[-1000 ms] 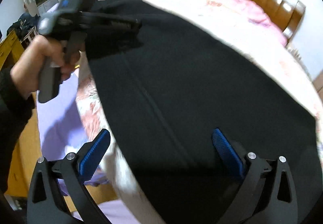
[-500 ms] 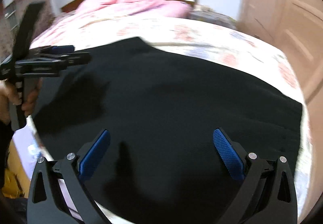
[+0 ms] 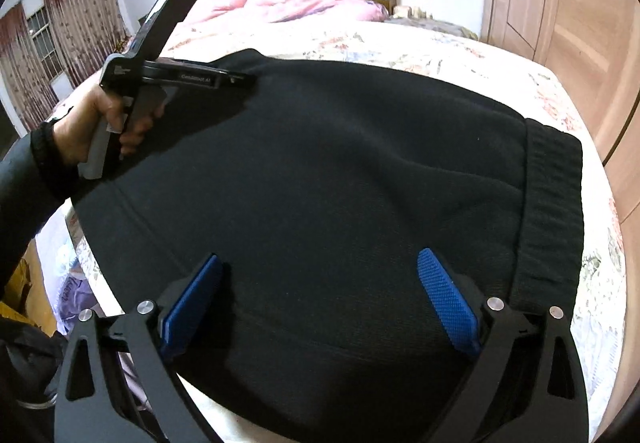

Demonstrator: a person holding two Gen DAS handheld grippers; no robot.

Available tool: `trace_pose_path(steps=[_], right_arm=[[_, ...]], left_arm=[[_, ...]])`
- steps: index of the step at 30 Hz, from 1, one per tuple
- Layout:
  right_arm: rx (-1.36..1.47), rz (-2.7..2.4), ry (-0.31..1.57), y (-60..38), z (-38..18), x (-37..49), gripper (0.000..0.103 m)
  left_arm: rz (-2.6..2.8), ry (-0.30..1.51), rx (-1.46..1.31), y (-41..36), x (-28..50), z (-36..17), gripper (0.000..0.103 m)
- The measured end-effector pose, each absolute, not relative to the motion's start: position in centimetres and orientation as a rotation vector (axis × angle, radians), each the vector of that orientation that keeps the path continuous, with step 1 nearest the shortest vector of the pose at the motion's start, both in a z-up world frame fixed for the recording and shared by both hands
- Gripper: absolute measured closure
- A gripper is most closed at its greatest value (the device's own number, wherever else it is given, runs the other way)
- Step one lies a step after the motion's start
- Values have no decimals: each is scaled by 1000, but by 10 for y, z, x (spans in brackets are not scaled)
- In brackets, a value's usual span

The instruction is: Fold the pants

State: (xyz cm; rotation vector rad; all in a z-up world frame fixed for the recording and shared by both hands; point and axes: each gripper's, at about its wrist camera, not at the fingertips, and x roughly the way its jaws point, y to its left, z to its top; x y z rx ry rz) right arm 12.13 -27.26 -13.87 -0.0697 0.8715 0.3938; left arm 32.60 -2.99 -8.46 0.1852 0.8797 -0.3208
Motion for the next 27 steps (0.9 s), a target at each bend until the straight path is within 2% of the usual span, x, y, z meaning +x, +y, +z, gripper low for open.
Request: trace_pose_path(steps=[5,8,11,14,15,20,23,27], right_arm=[[-24,357,820,-287,-118,95,7],[8,326,758,-299,-92,112,7],[8,299,862,-303,-93,161,6],[-60,262,1026,-303,-125,204,6],[-88,256,1030,-305,-134,208,6],[94,321,941,-330,-131,200,7],[146,268,888,-335,-111,183,7],[108,262,797,-314,-85,140,6]], left_arm=[[-320,822,169,-36,305,-62,2],[-359,770,195,-55,301,-49,2],[-342,830,217,-67,322,-61,2],[-337,885,174,-60,338,-85,1],[-346,869,149,-55,337,-81,1],[-322,884,154,-56,342,-87,1],[-309,876,166,-57,340,-86,1],[-278,749,121,-40,303,-54,2]])
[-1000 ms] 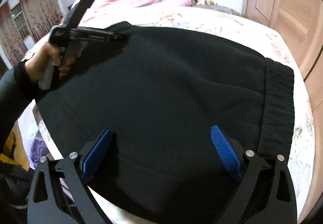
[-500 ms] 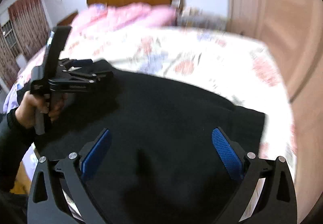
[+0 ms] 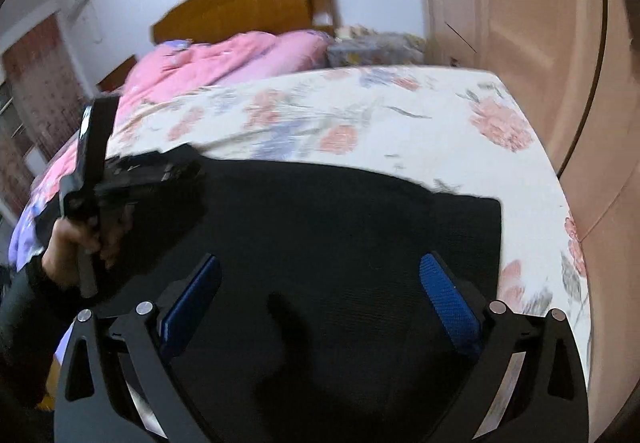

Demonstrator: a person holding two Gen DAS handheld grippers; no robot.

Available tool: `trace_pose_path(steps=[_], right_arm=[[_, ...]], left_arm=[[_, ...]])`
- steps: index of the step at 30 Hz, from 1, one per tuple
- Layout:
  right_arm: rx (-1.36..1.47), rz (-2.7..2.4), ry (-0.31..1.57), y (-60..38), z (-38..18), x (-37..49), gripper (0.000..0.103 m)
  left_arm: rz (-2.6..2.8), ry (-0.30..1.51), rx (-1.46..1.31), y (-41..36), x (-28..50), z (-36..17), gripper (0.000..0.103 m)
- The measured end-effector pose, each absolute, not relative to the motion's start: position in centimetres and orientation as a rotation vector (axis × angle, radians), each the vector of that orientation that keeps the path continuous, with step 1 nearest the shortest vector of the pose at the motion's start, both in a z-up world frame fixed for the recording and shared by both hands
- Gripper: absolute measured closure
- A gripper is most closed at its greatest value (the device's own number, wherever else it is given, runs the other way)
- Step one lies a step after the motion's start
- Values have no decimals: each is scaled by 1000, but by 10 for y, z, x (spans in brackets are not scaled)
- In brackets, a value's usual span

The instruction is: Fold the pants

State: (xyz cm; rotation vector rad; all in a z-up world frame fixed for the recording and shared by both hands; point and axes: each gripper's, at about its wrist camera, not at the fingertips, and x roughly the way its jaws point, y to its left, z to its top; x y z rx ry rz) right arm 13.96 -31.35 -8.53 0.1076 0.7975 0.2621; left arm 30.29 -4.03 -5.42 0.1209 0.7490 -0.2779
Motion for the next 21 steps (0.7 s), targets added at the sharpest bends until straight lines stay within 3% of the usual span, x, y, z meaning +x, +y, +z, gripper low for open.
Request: trace_pose_path(steps=[4,9,15,21], right_arm=[[35,304,789,-281,-94,102,6],[5,339,813,-235,-114,90,6],[-153,309,810,-198,-139,90,4],[-157,311,824,-201,-138,90,4]], left_arm=[[-298,732,119,-25,248,-36,2],[-246,772,183,1,191,-57,2],[-199,850,94,48,193,-95,1],[-195,851,90,51,192,-96,1]])
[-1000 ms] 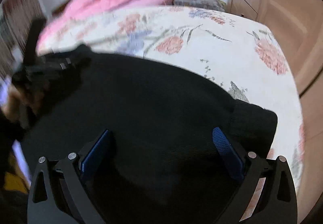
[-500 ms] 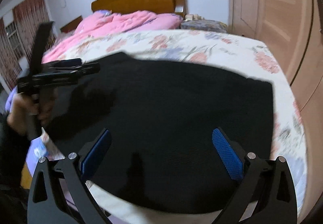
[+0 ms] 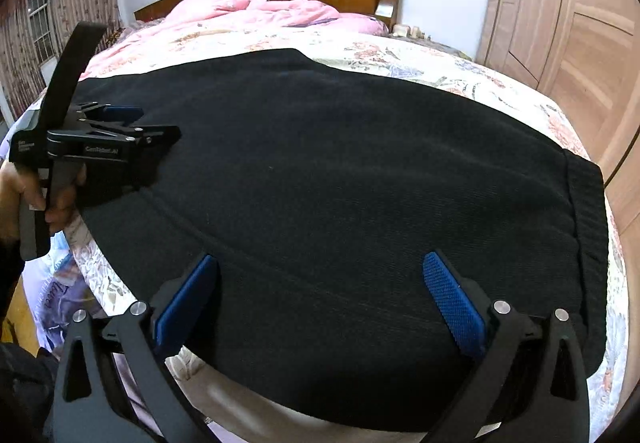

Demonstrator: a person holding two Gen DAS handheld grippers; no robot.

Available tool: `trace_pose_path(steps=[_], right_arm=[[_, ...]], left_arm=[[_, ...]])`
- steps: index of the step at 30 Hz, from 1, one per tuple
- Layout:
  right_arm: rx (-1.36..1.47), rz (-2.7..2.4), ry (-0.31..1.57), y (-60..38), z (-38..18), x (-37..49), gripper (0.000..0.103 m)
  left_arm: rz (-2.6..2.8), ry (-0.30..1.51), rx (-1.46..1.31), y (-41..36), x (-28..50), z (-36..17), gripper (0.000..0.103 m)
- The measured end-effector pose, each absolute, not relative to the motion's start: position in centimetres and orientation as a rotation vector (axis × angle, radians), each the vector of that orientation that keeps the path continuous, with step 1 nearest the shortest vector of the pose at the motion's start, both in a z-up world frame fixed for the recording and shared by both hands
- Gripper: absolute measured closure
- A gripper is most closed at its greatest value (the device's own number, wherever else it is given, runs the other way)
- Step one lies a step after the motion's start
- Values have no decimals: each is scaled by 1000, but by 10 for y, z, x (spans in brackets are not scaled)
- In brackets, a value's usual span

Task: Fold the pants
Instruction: 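Grasp the pants edge with the left gripper and lift it toward the bedding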

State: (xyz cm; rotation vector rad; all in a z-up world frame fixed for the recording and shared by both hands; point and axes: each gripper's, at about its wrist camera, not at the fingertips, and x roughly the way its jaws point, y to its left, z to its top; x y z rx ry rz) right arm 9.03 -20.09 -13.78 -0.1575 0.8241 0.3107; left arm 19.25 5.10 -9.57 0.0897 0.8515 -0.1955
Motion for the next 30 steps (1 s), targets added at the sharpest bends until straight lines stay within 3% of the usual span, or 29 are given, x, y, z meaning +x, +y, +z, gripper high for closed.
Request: trace_pose_path(steps=[6,12,18,25,27,30], right_arm=[[-184,257,913,-192,-129,95,4],[-184,300,805,-159,-103,100,4],[-241,538,751,-55,-82,156,4],[-257,598,854,26,-118,220,4],[-267,562,923,28,-140,228,4],[-215,561,928,23,-134,231,4]], left_arm=[[-291,831,31,70,177,-73,2],[-34,801,-126,197,200,-53,2],[148,802,-241,305,207,-49,2],[125,875,-396,391,228,-69,2],[150,883,-408,415,230,-82,15],[147,837,-425,419,221,-69,17]])
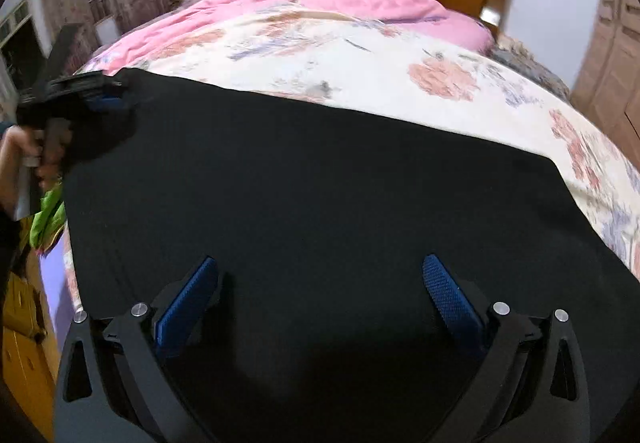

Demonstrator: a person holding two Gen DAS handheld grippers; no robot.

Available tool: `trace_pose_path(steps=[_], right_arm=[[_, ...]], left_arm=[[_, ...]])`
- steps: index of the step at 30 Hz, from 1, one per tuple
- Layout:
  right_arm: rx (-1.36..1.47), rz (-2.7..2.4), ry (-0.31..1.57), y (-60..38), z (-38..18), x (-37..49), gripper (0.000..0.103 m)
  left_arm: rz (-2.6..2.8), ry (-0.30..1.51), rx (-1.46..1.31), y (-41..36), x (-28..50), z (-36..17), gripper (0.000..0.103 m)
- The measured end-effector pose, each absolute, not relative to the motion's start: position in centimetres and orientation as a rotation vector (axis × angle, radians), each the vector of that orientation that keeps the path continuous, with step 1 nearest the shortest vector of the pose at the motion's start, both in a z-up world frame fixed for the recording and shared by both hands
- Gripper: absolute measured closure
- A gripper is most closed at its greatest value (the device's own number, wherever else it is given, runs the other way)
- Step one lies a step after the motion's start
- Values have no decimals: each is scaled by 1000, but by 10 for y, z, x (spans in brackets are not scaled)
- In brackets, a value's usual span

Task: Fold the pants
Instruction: 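Grasp the pants edge with the left gripper and lift it toward the bedding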

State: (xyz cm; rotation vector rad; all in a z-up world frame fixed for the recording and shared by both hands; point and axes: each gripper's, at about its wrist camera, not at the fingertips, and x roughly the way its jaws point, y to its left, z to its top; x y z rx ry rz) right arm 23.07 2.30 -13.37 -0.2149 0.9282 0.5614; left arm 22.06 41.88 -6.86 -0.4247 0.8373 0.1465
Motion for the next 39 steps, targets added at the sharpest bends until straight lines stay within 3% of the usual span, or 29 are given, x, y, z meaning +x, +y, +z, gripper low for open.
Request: trace_pose_path(steps=[4,11,15,17,23,30,36,39], right_arm=[[-229,547,922,25,-134,226,4],[-244,540,919,25,-139,222,4],[-269,527,916,29,-140,220,4],[-272,525,916,29,-140,220,4],[-258,532,918,27,-140,220,4],[-220,553,916,22,-138,222,4],[-236,545,915,24,-139,222,4],[-257,535,915,26,-140,221,4]], left_arm=[[19,753,-471,393,210,-49,16],[38,880,-351,359,247,-85,12],[-17,836,-331,332,243,-58,10],[-38,823,-267,314,247,-51,4],[22,899,-242,307,277,-88,2],[-10,679,-292,302,189,-45,2],[101,428,-632,409,71,-31,2],[334,419,-655,470,34,-32,24]])
